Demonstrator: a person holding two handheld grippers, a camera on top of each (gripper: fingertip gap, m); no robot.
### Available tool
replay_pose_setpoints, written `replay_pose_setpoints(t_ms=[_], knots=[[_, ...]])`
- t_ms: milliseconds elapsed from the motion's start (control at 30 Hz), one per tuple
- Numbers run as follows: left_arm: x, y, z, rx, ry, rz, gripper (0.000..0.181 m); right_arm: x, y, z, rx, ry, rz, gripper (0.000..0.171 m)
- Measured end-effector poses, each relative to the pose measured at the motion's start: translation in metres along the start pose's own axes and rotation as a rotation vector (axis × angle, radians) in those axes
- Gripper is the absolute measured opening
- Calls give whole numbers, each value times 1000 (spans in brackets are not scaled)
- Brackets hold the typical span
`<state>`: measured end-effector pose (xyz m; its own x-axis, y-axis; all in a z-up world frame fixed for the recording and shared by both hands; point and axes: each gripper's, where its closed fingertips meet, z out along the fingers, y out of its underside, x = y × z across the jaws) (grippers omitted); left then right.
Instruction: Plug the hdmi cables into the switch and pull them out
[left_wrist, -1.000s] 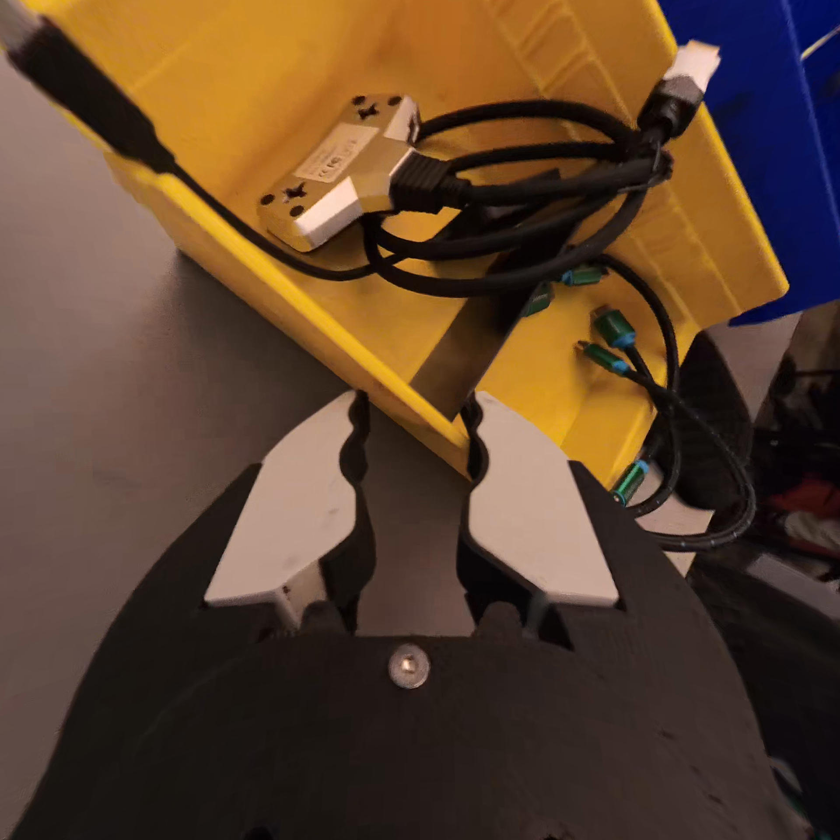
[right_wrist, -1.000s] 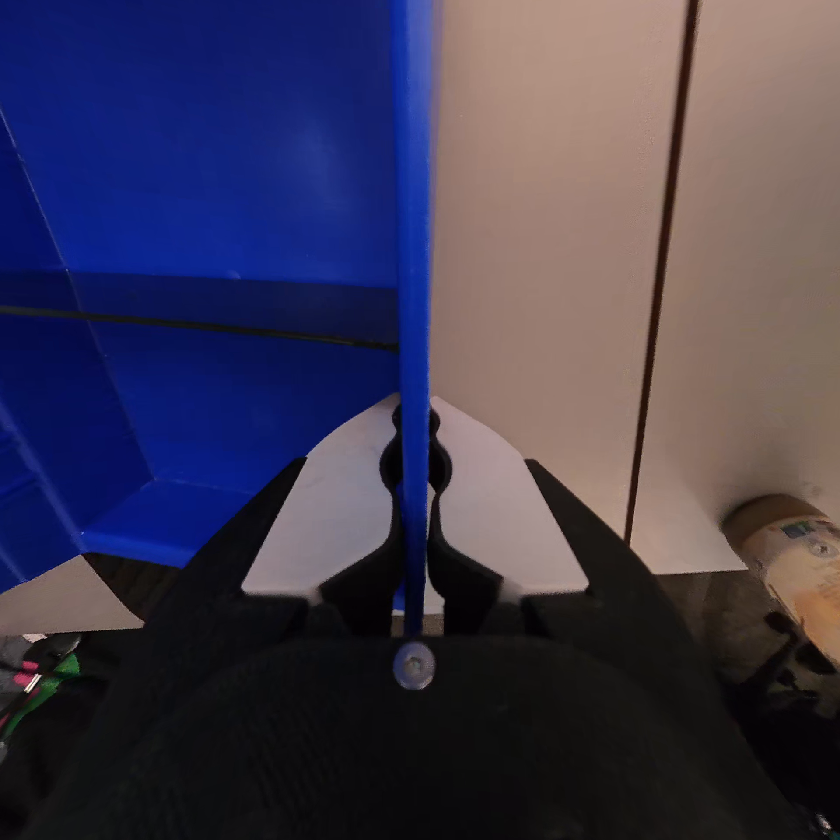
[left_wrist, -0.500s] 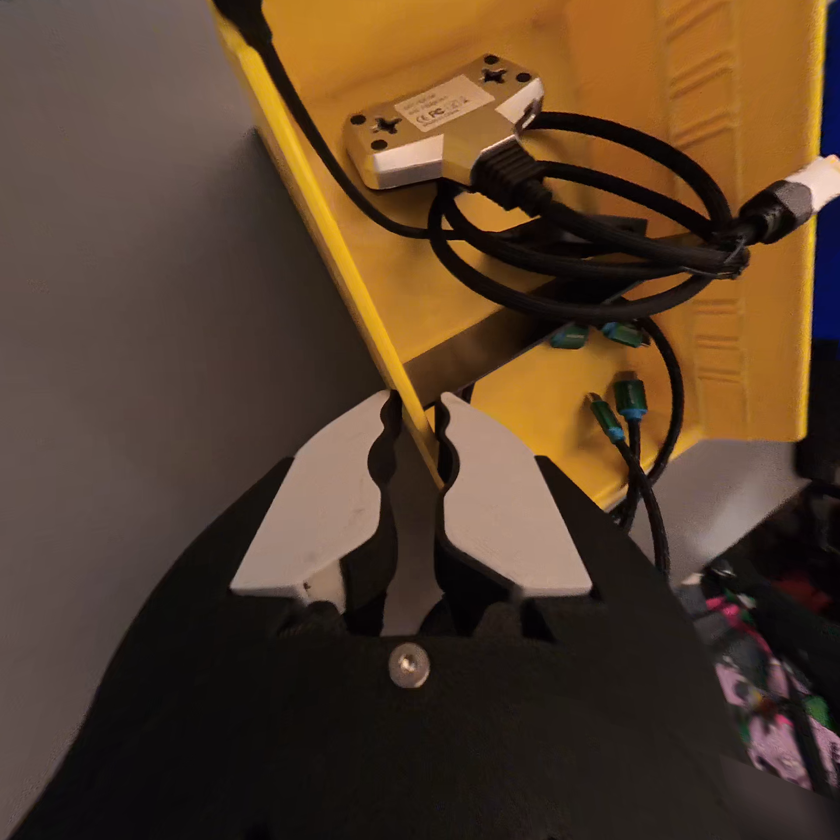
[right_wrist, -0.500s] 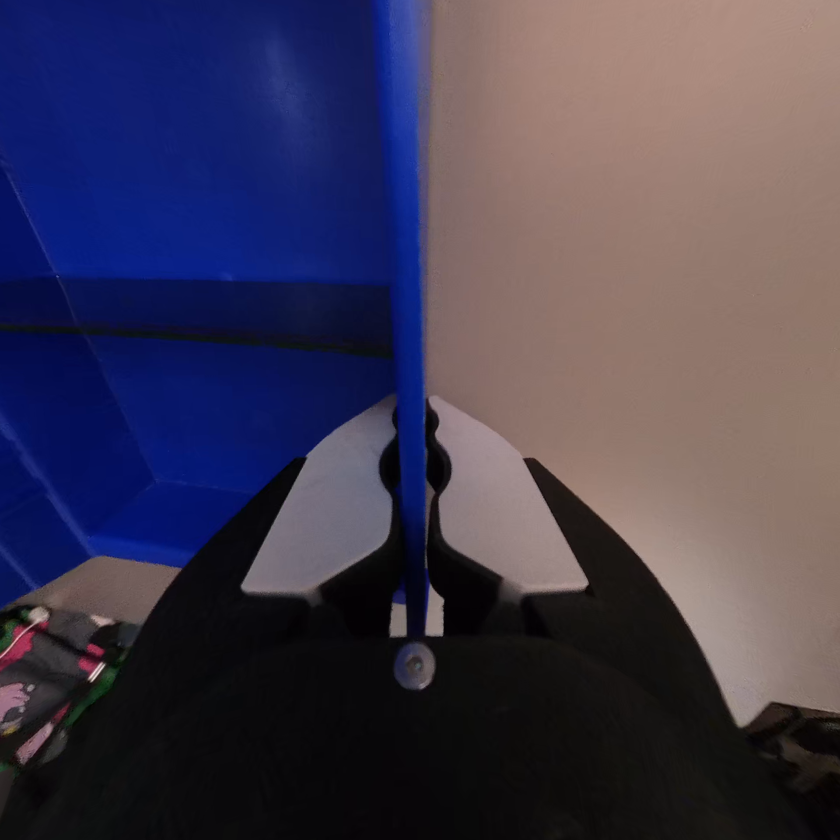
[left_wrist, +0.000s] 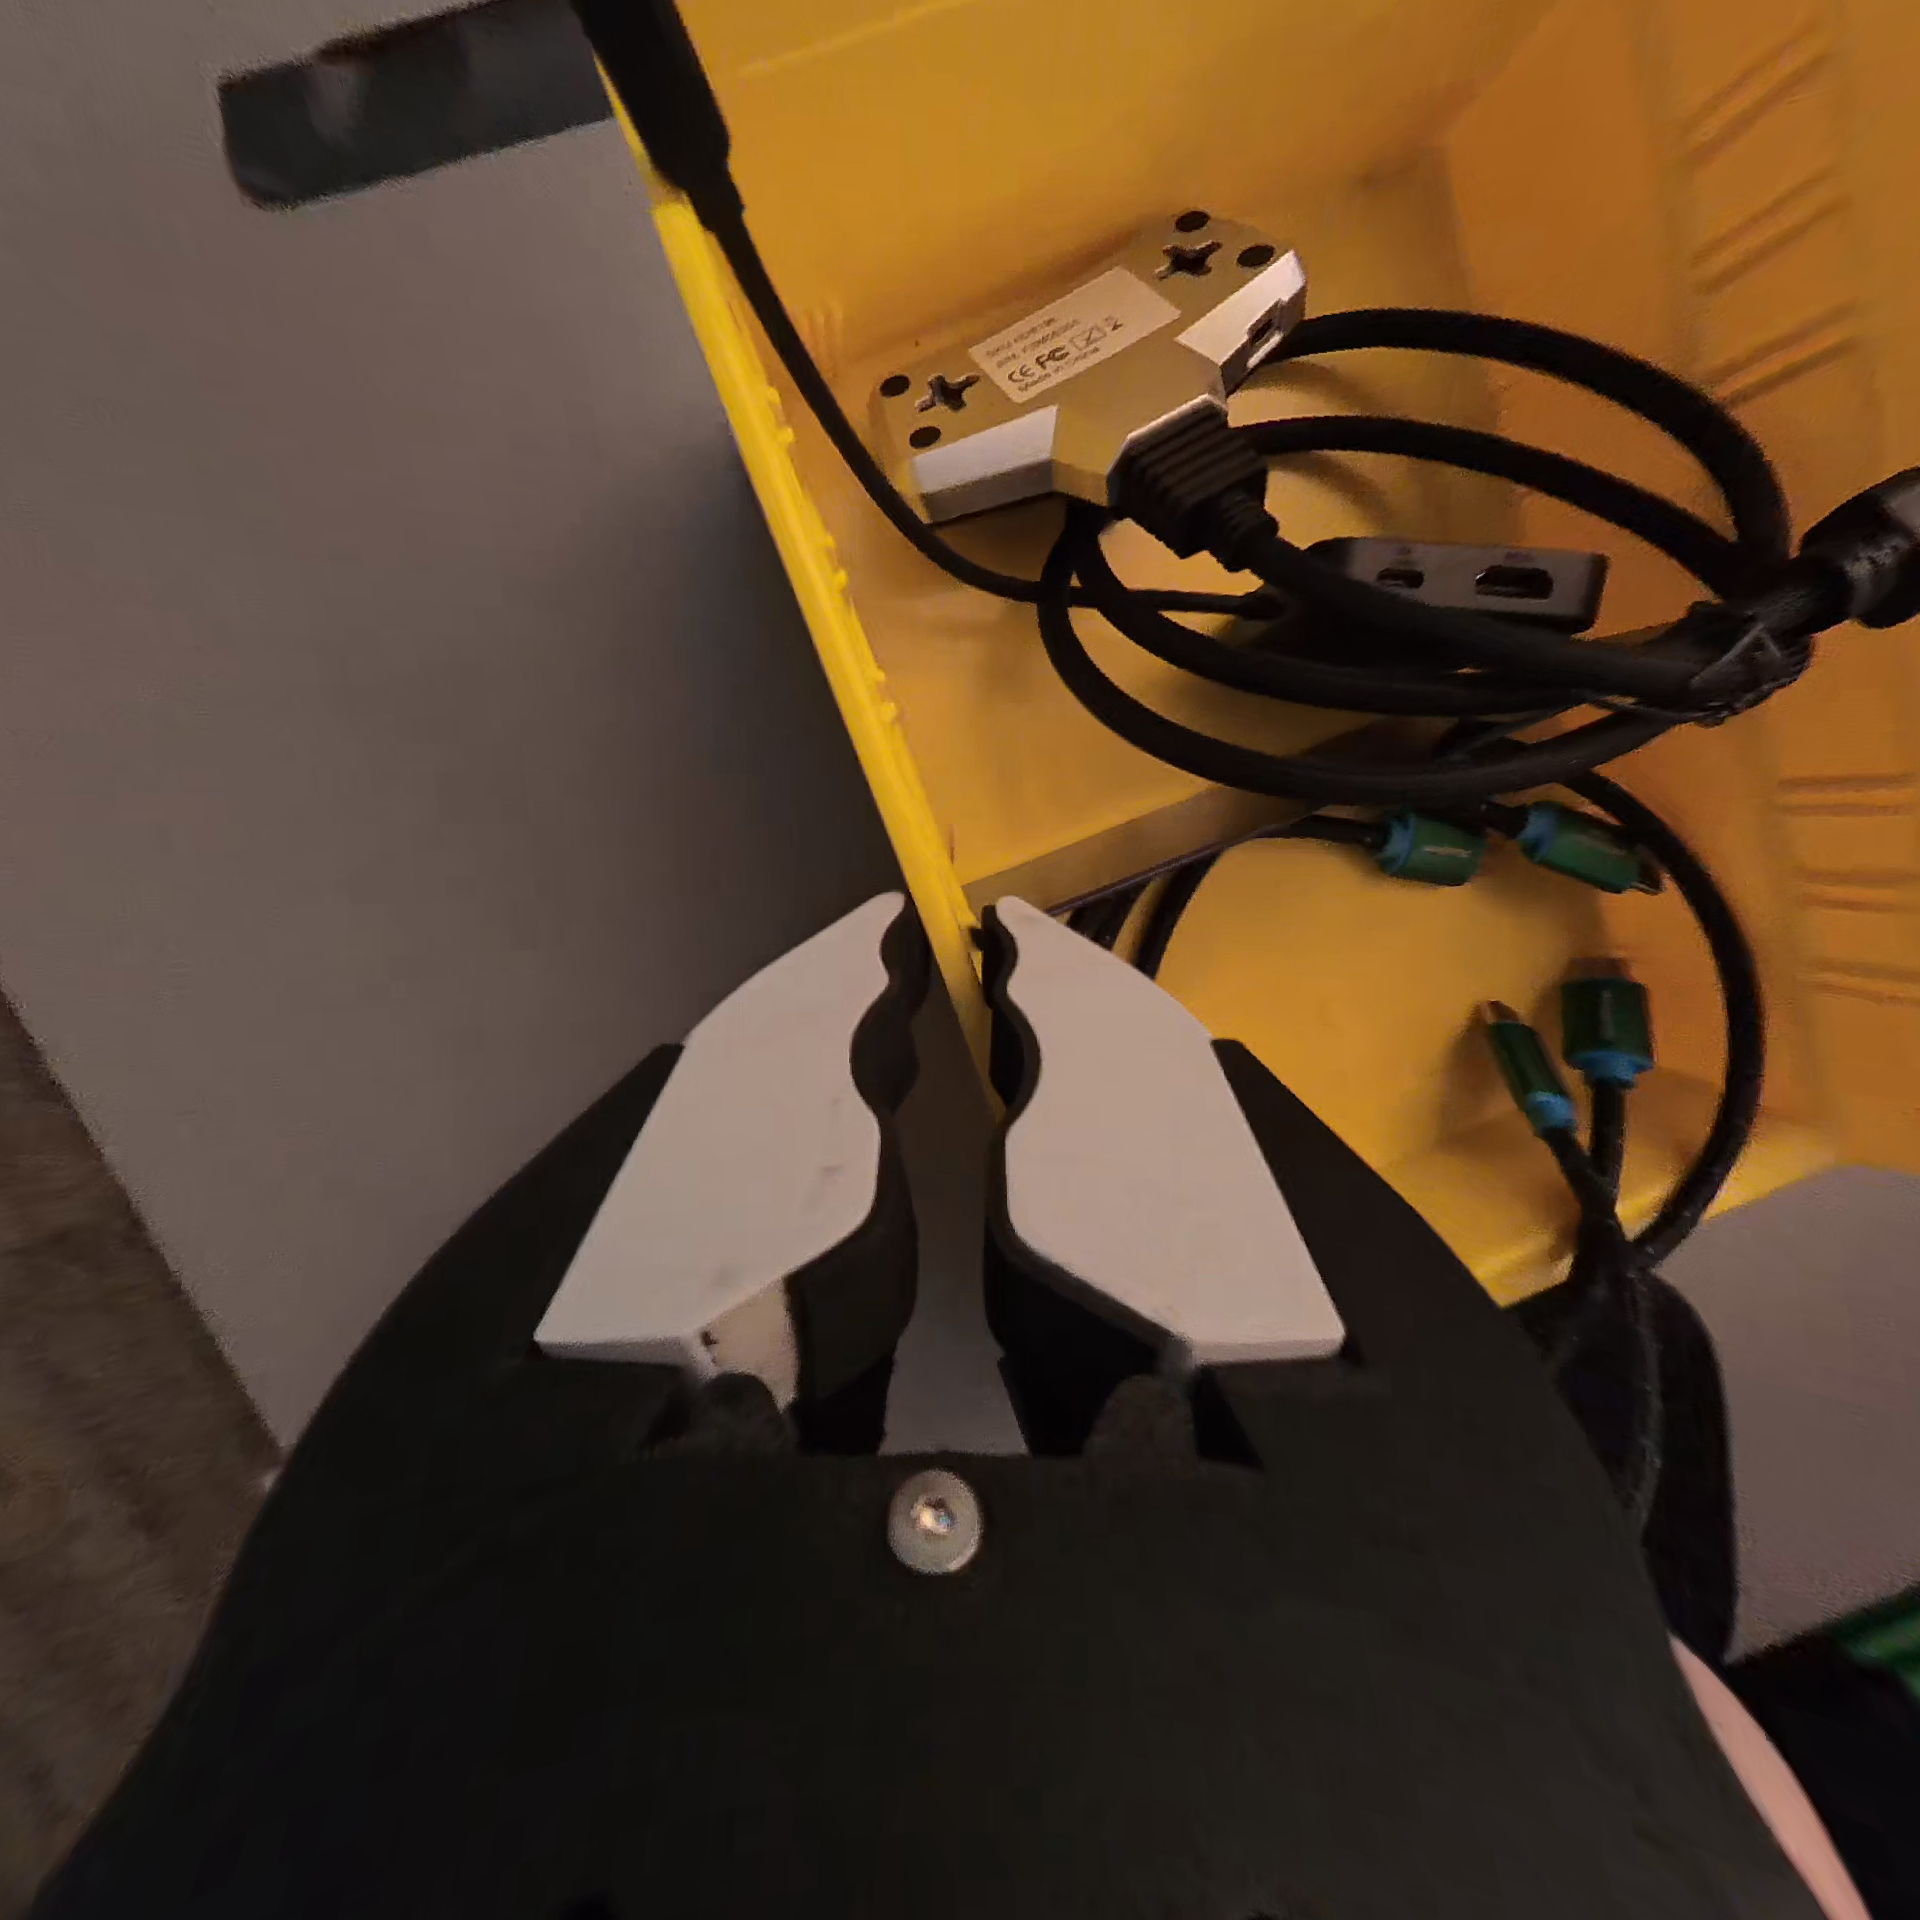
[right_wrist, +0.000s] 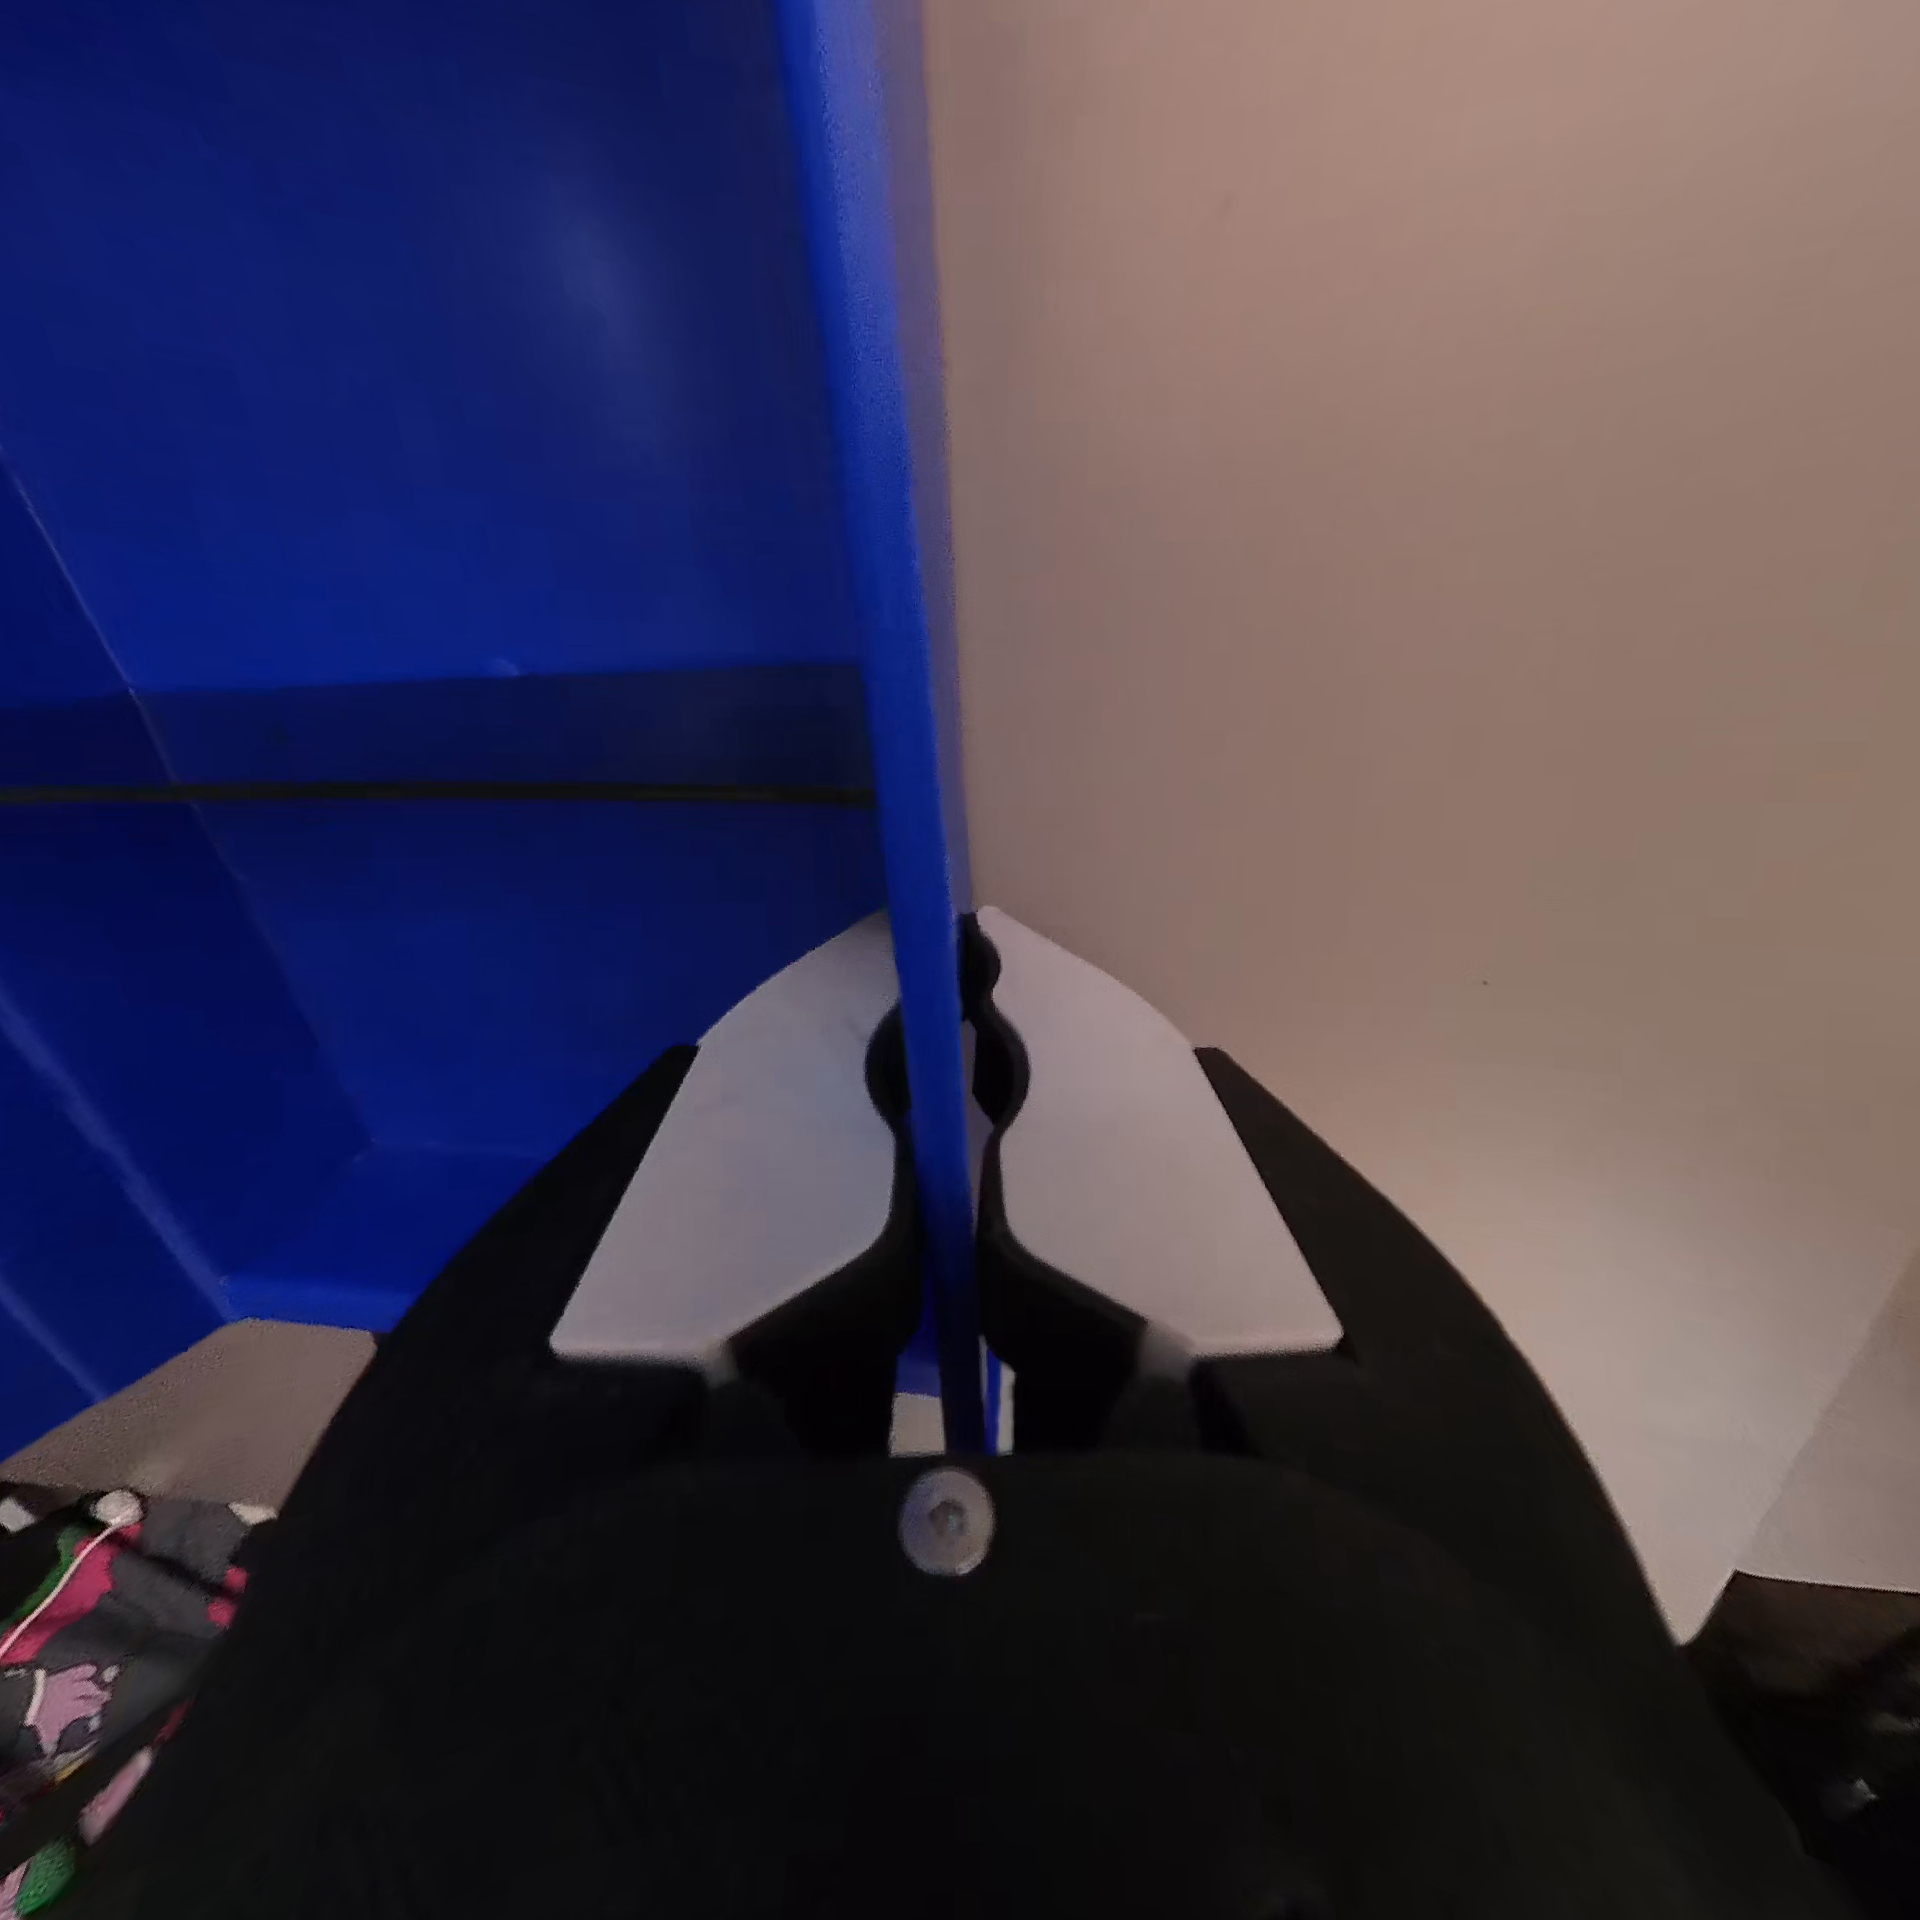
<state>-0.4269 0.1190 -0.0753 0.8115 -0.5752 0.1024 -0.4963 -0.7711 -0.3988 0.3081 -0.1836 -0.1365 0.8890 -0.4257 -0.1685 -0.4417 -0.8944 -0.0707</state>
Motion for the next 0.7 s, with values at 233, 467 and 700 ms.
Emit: replay_pose_setpoints(t_ms=[233, 467, 700], knots=[[-3, 7, -4, 40, 71, -46, 8, 0, 0, 0, -2, -12, -44, 6], [-29, 27, -16, 54, 28, -83, 7, -1, 0, 1, -5, -5, -71, 6], [-42, 22, -17, 105, 3, -138, 5, -2, -1, 1, 0, 2, -87, 6]])
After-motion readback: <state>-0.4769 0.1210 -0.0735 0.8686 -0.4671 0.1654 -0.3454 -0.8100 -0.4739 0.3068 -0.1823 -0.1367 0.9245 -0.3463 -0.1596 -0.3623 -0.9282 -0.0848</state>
